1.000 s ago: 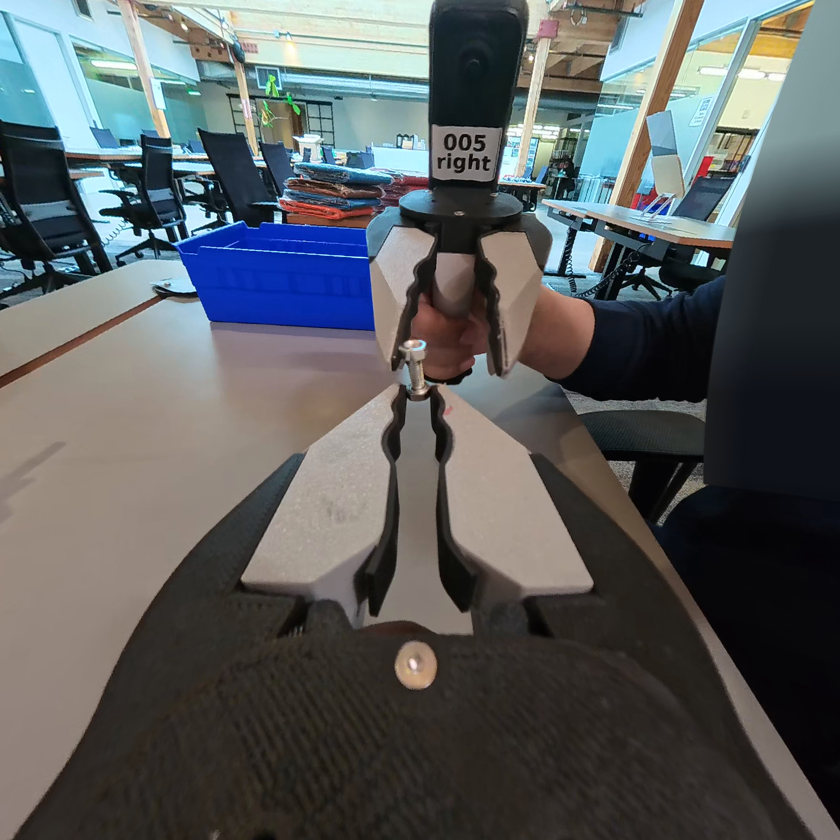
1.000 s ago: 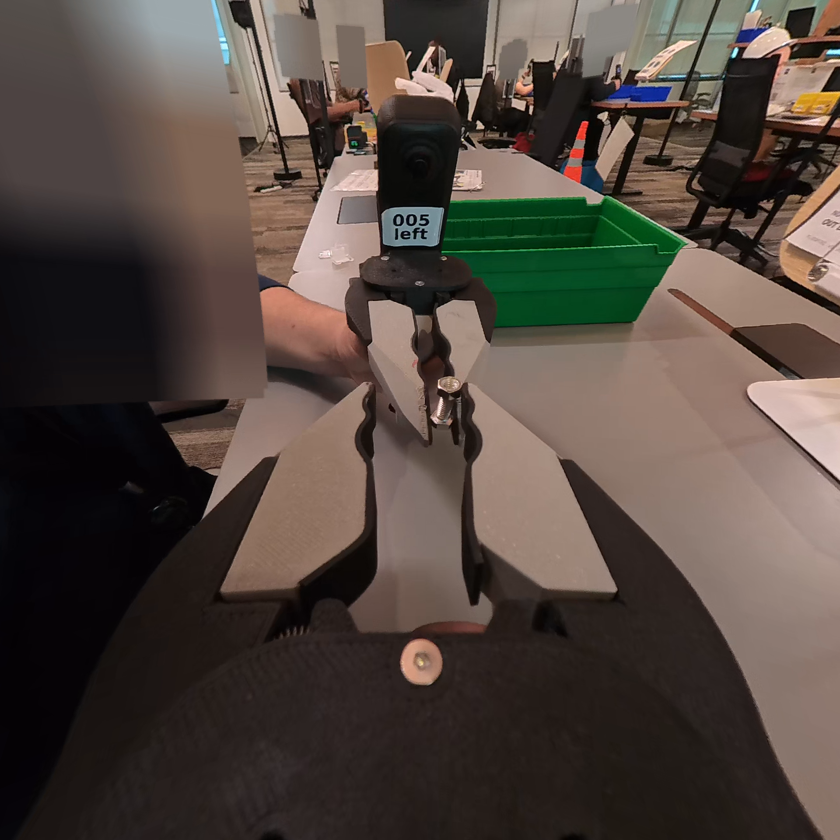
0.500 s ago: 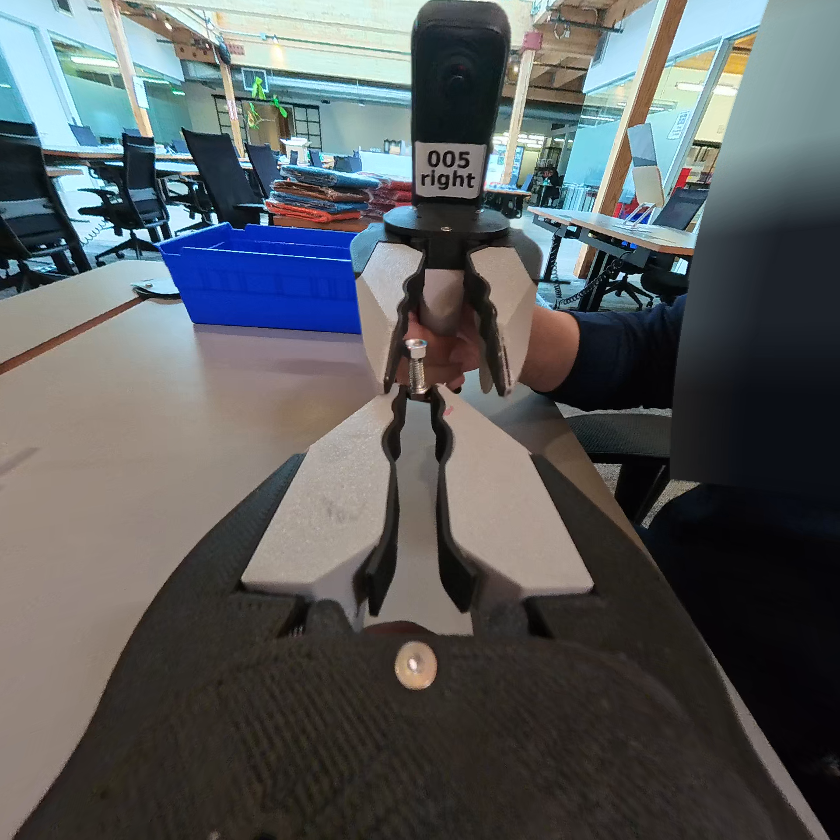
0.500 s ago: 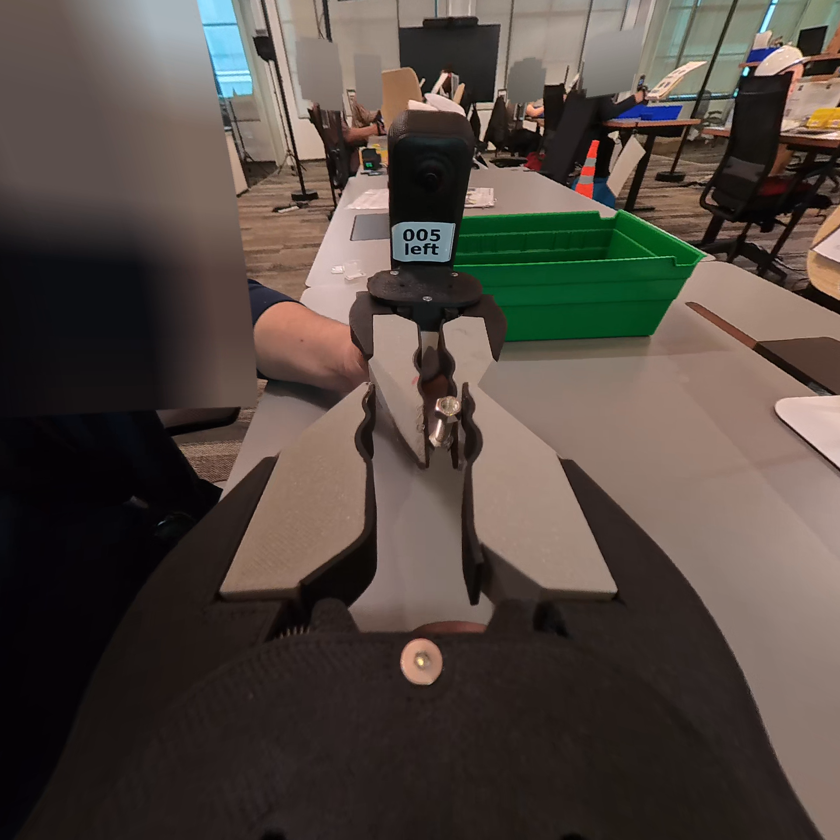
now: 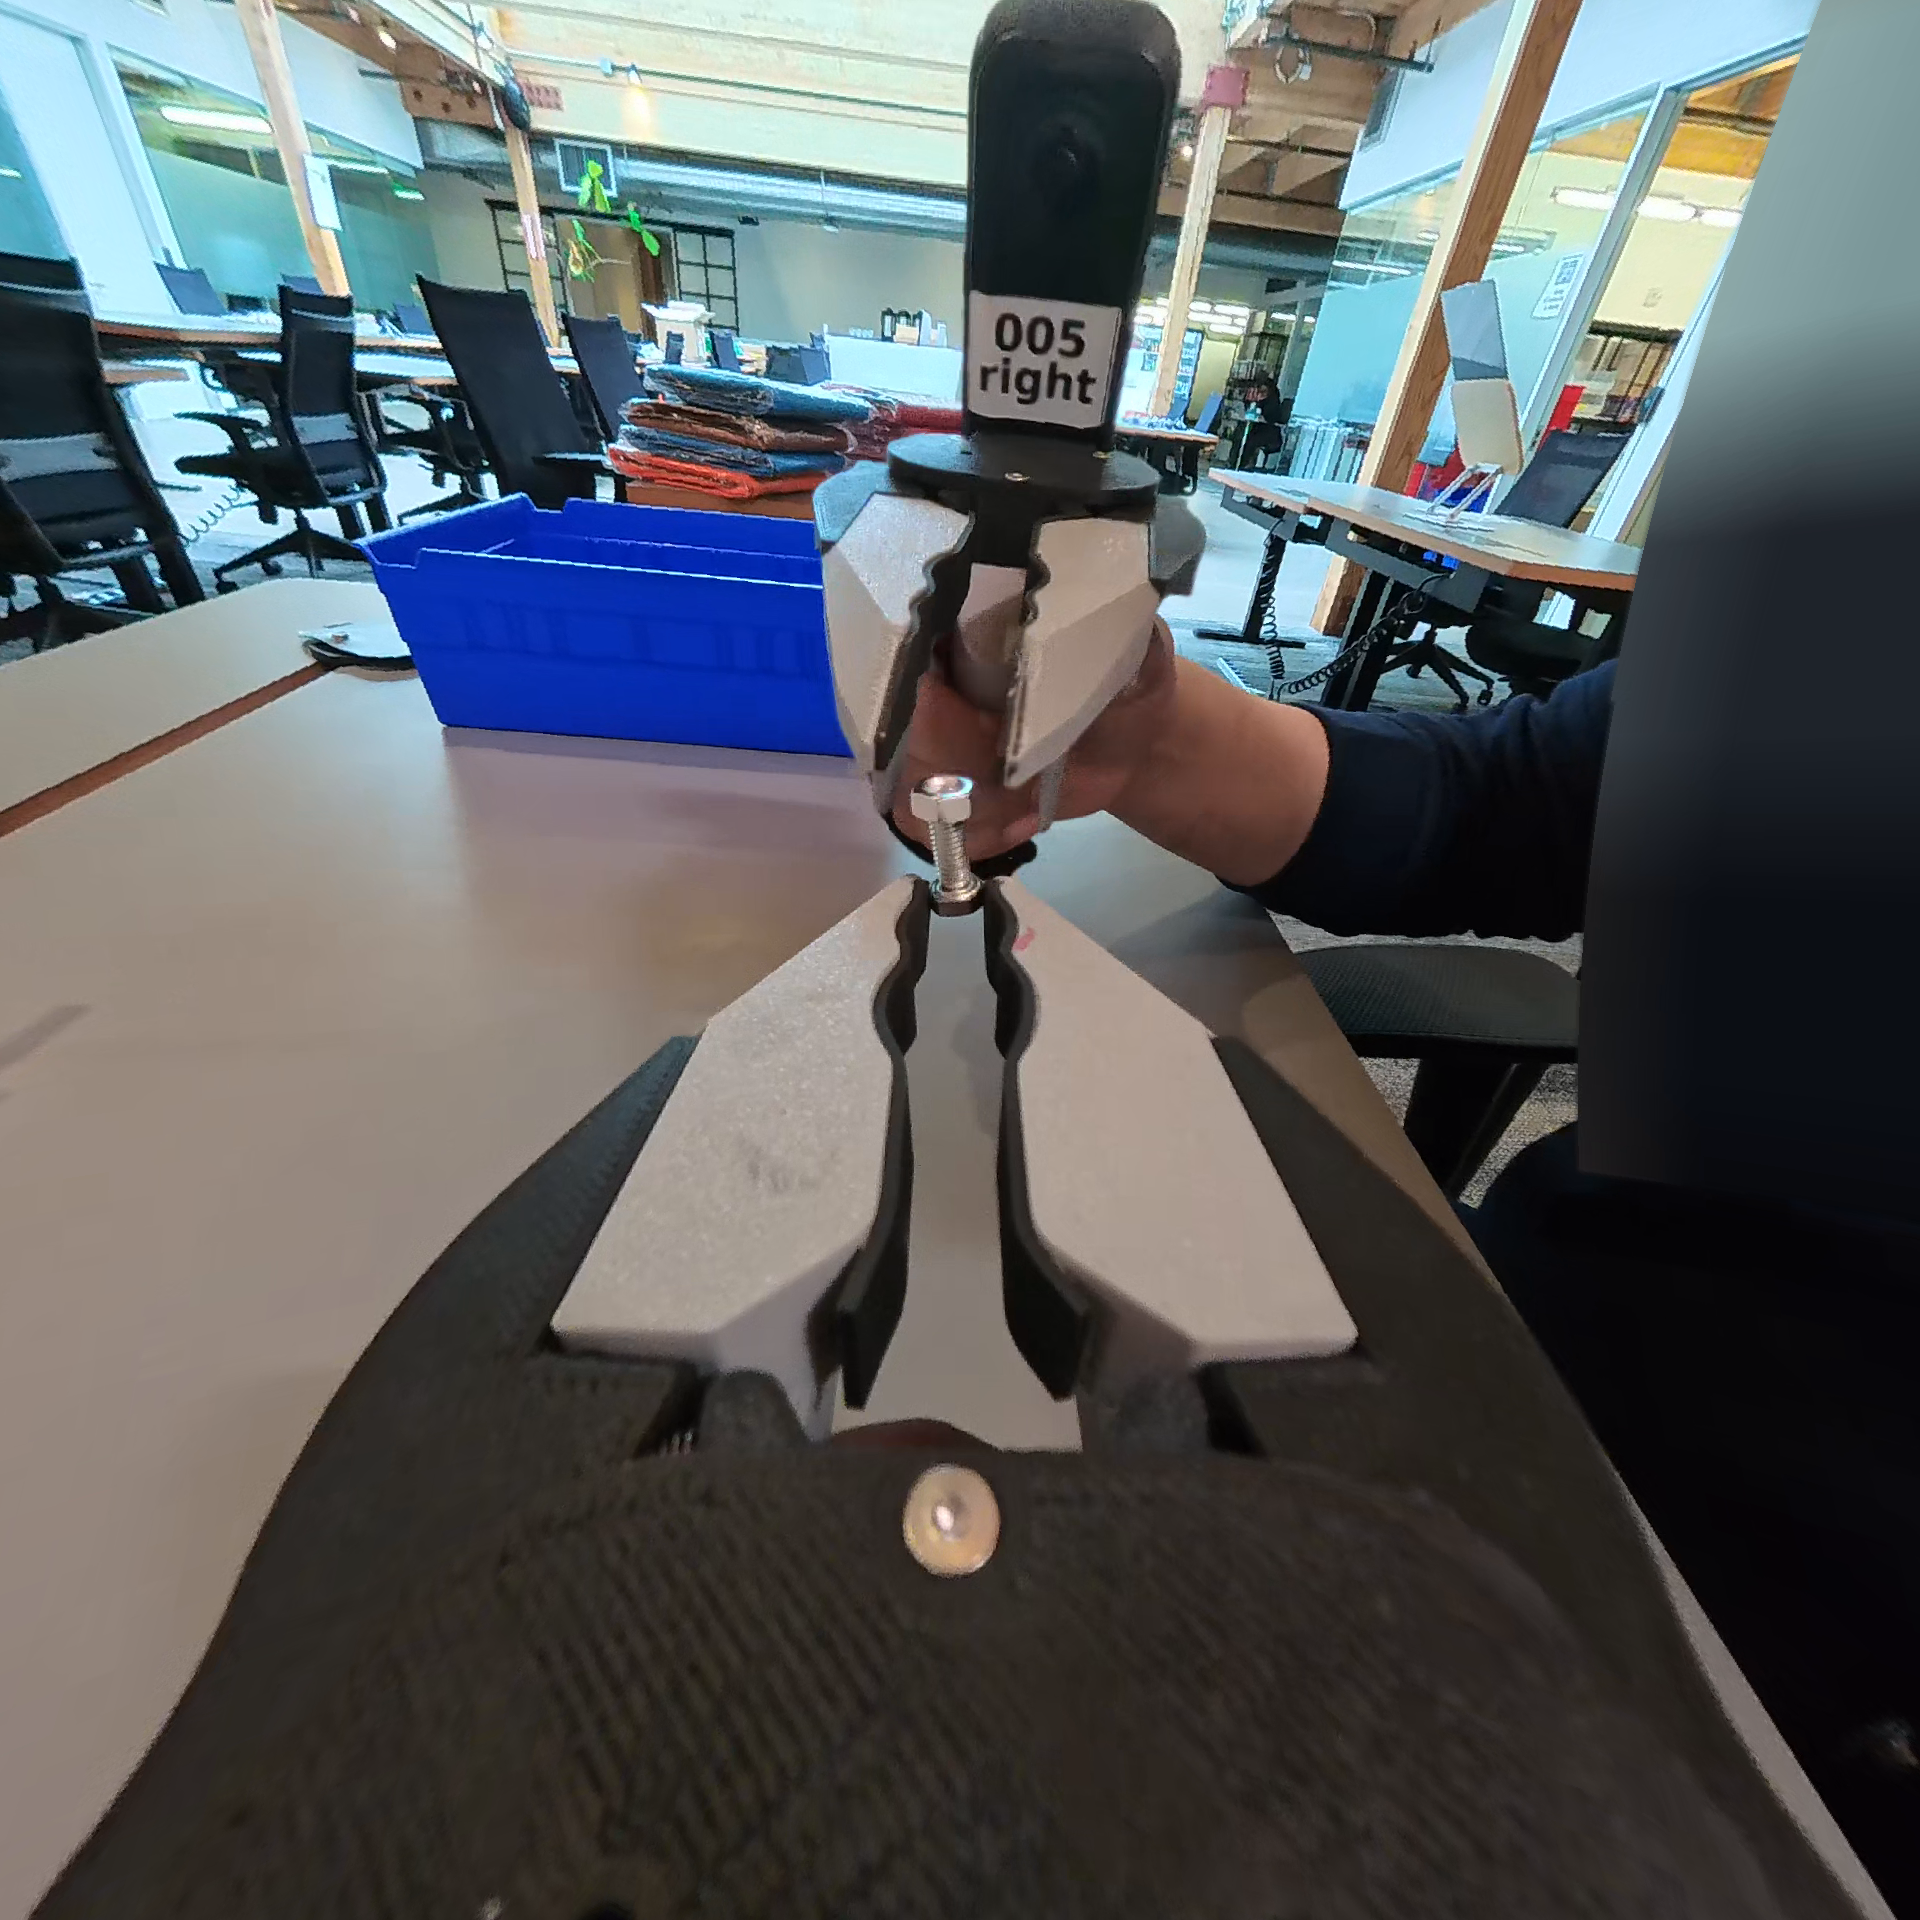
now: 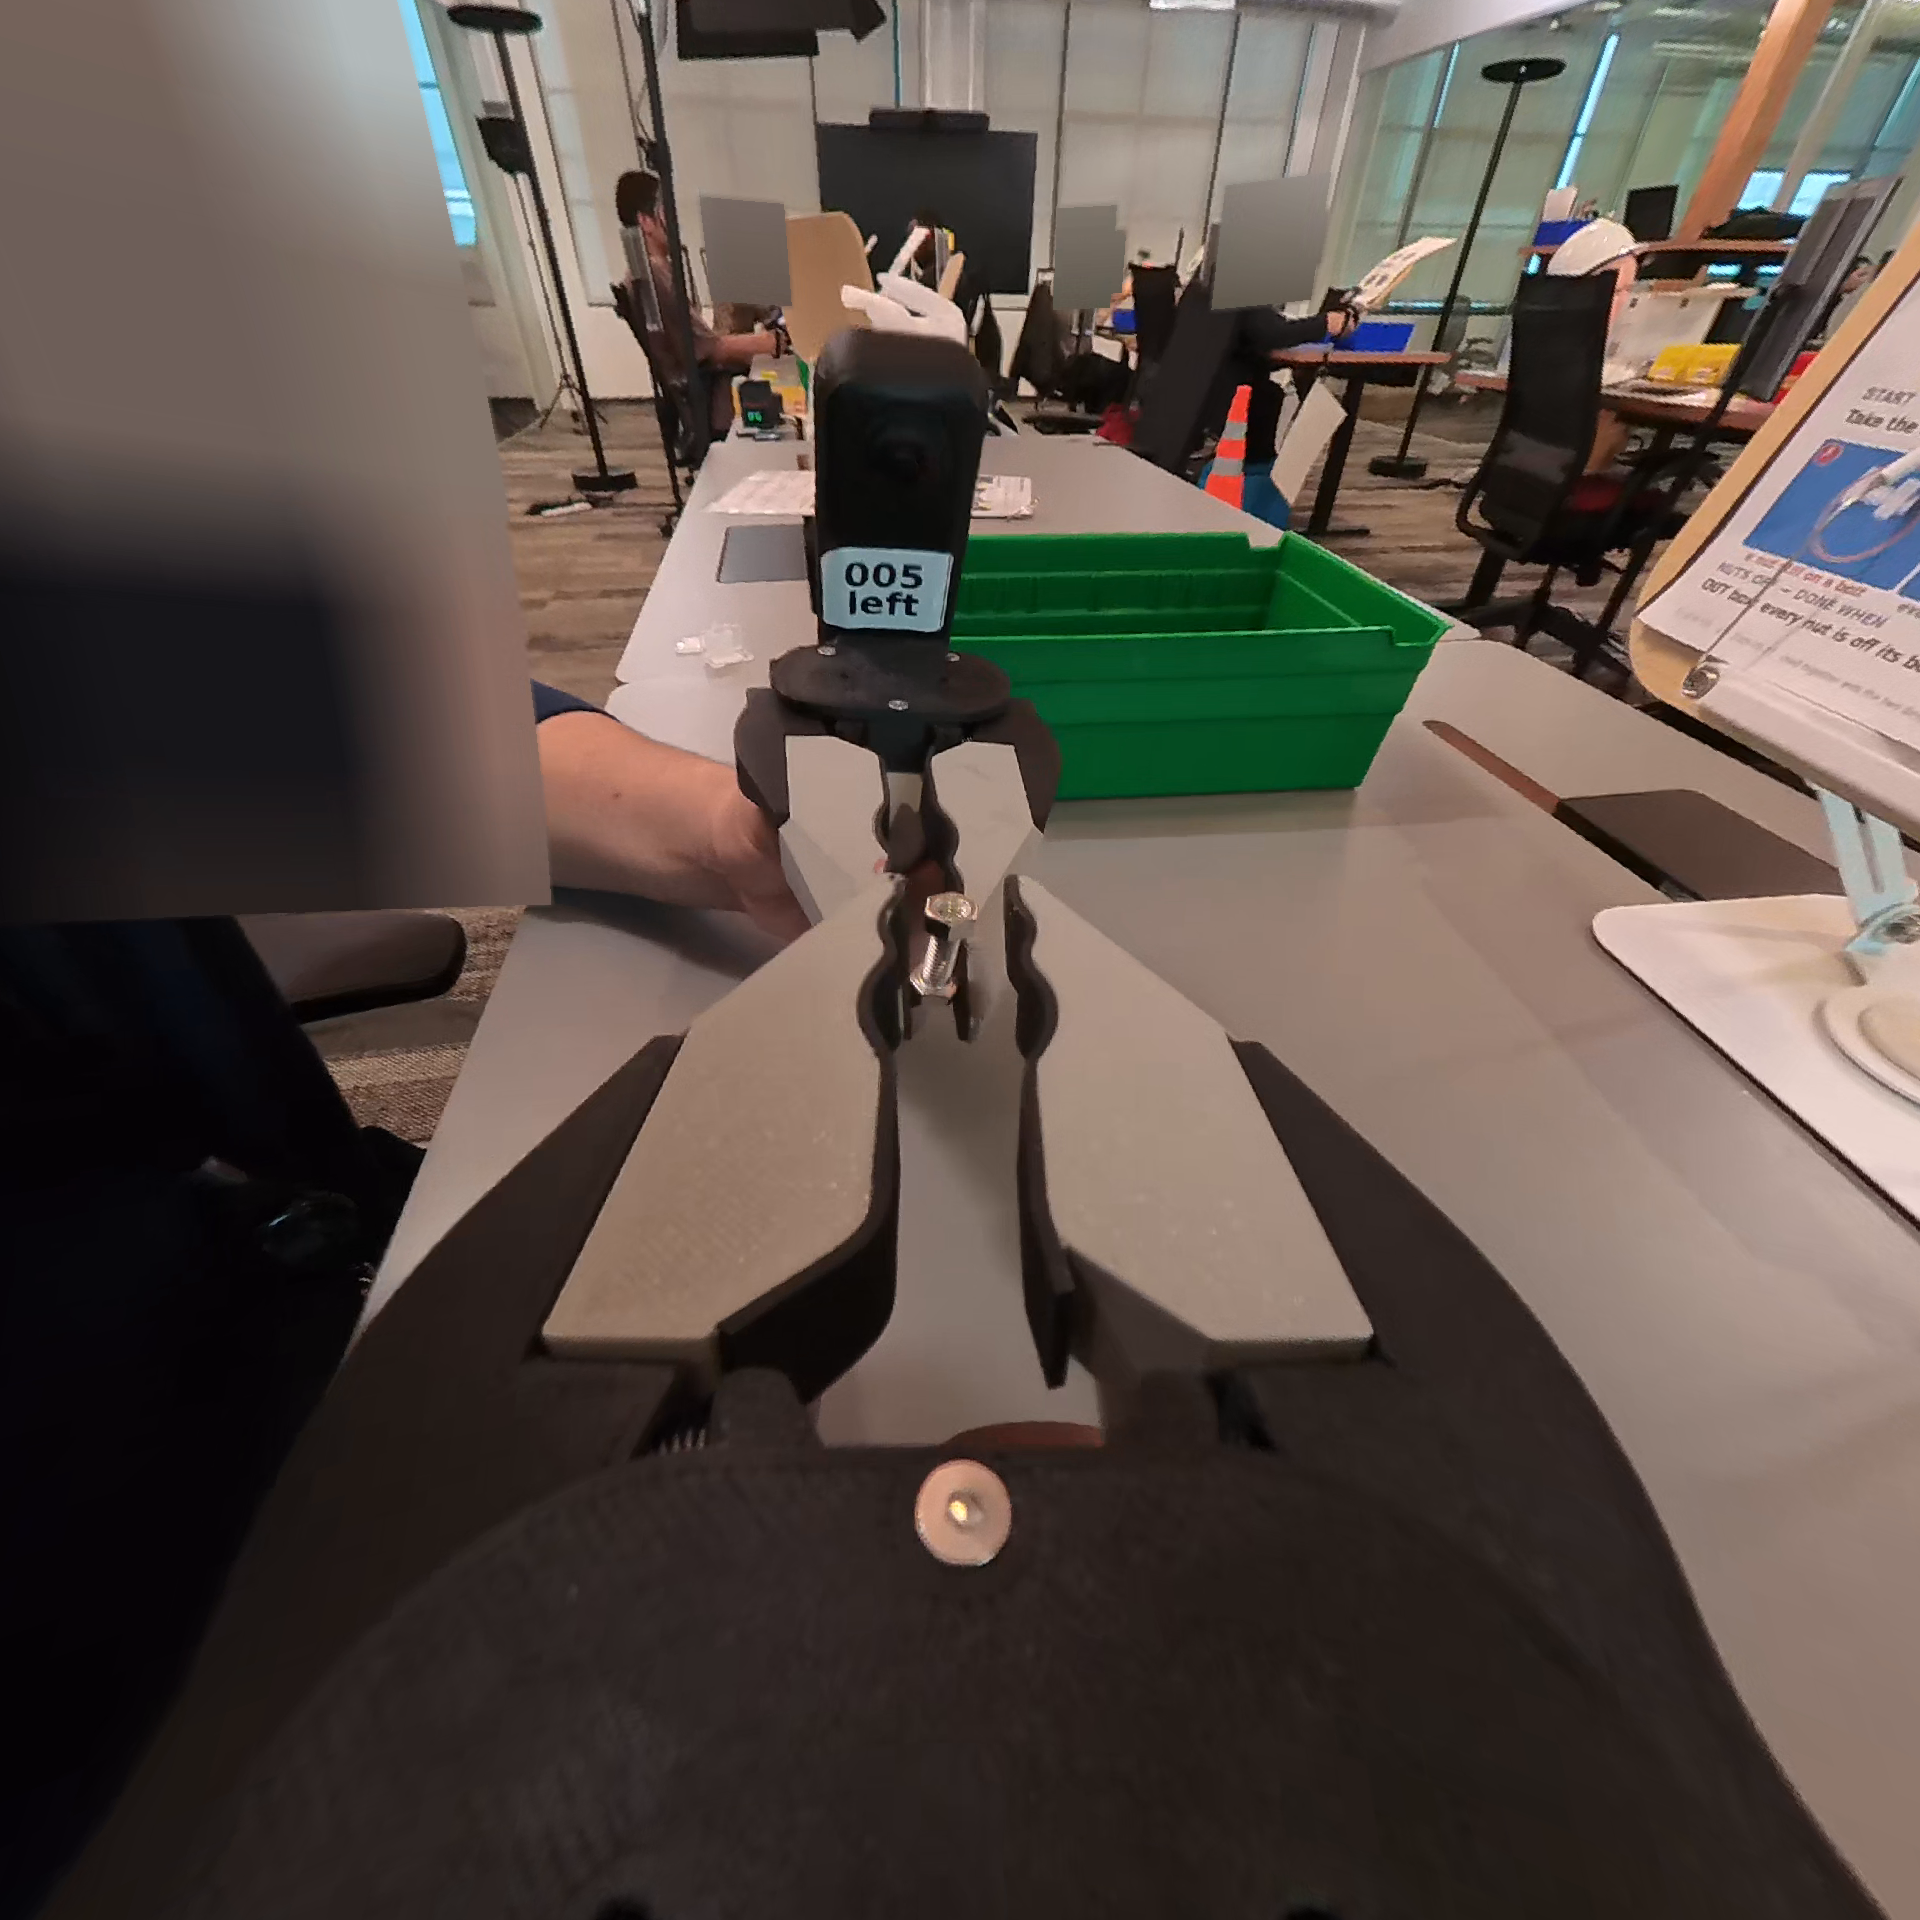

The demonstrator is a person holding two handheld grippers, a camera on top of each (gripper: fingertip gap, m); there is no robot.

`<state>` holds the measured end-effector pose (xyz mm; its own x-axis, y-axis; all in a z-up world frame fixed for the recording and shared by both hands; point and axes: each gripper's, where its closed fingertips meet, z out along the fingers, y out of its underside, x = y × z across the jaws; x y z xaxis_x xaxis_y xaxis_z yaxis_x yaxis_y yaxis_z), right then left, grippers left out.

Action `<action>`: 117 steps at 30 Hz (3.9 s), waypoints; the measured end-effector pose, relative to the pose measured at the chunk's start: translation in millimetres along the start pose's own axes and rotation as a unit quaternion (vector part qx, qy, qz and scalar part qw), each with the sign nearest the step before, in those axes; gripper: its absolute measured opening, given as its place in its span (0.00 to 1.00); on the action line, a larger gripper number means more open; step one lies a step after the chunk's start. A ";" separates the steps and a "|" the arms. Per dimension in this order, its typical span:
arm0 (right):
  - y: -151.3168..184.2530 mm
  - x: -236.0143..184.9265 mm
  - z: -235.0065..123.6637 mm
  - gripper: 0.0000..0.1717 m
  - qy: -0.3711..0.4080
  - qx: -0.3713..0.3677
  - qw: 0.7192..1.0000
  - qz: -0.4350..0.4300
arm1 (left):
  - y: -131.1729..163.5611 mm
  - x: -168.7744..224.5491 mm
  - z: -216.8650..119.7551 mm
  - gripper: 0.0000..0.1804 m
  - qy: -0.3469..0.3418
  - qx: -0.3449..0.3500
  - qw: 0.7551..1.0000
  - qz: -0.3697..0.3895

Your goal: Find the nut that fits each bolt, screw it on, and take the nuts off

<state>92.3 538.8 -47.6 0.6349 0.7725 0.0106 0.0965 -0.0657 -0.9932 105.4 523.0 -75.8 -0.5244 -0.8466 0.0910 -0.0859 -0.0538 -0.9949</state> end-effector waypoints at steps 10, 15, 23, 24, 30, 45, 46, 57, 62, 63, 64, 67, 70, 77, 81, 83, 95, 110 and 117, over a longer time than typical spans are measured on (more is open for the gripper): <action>8.7 -0.3 3.1 0.04 0.003 -0.039 0.999 -0.002 | 5.8 -1.4 2.4 0.05 -0.012 -0.020 1.000 0.012; 16.2 3.4 1.4 0.04 0.031 -0.082 0.996 -0.010 | 12.1 -5.0 5.4 0.05 -0.033 -0.044 0.998 0.019; 31.1 16.5 7.1 0.04 0.156 -0.114 0.981 0.023 | 25.8 -20.0 9.2 0.05 -0.126 -0.099 0.986 0.047; 32.8 16.1 7.7 0.04 0.169 -0.113 0.979 0.026 | 27.1 -19.4 10.6 0.05 -0.130 -0.102 0.985 0.046; 39.1 16.4 0.2 0.03 0.219 -0.118 0.969 0.009 | 34.8 -17.8 12.7 0.05 -0.131 -0.123 0.983 0.041; 31.3 15.9 -11.6 0.06 0.198 -0.078 0.976 0.039 | 37.2 -18.4 12.6 0.05 -0.123 -0.123 0.984 0.034; 30.5 16.6 -13.4 0.07 0.196 -0.074 0.977 0.042 | 37.4 -18.3 12.8 0.05 -0.123 -0.124 0.984 0.034; 40.7 9.0 -8.4 0.10 0.104 -0.101 0.989 0.020 | 39.9 -10.0 17.5 0.05 -0.103 -0.130 0.985 0.053; 43.6 6.8 -5.3 0.06 0.084 -0.106 0.991 0.015 | 38.9 -9.2 17.3 0.05 -0.103 -0.129 0.985 0.058; 43.3 6.2 -5.5 0.05 0.083 -0.105 0.991 0.013 | 38.8 -10.1 16.8 0.05 -0.104 -0.129 0.985 0.057; 43.2 6.1 -5.4 0.04 0.083 -0.104 0.991 0.013 | 38.9 -10.8 16.4 0.05 -0.106 -0.129 0.984 0.057; 44.9 6.8 -3.9 0.04 0.091 -0.104 0.990 0.012 | 40.9 -12.0 16.4 0.05 -0.111 -0.134 0.983 0.058; 48.8 10.7 -4.0 0.04 0.121 -0.113 0.986 0.001 | 44.5 -16.1 15.5 0.05 -0.124 -0.146 0.980 0.061; 59.0 14.4 -2.8 0.03 0.149 -0.131 0.980 -0.004 | 55.0 -20.3 17.2 0.05 -0.122 -0.158 0.979 0.039; 76.3 18.0 -1.5 0.03 0.139 -0.130 0.981 0.030 | 75.6 -27.2 17.0 0.05 -0.106 -0.186 0.977 -0.016; 88.2 24.4 -2.9 0.03 0.146 -0.143 0.978 0.039 | 77.5 -31.5 14.6 0.05 -0.109 -0.190 0.975 -0.033; 156.3 44.0 -18.8 0.04 0.143 -0.308 0.939 0.057 | 95.8 -36.8 6.0 0.04 -0.116 -0.258 0.959 0.025; 42.3 10.3 -15.5 0.05 -0.018 -0.023 0.976 0.214 | 28.2 -19.5 3.6 0.04 -0.118 -0.095 0.971 0.185; 42.5 20.9 -8.6 0.00 0.017 -0.024 0.973 0.228 | 24.4 -21.4 2.7 0.04 -0.129 -0.086 0.971 0.183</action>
<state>116.3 546.7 -88.5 0.6452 0.6351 -0.4246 -0.1653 -0.4266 -0.8892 116.8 538.4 -102.1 -0.3184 -0.8980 -0.3037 -0.0865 0.3466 -0.9340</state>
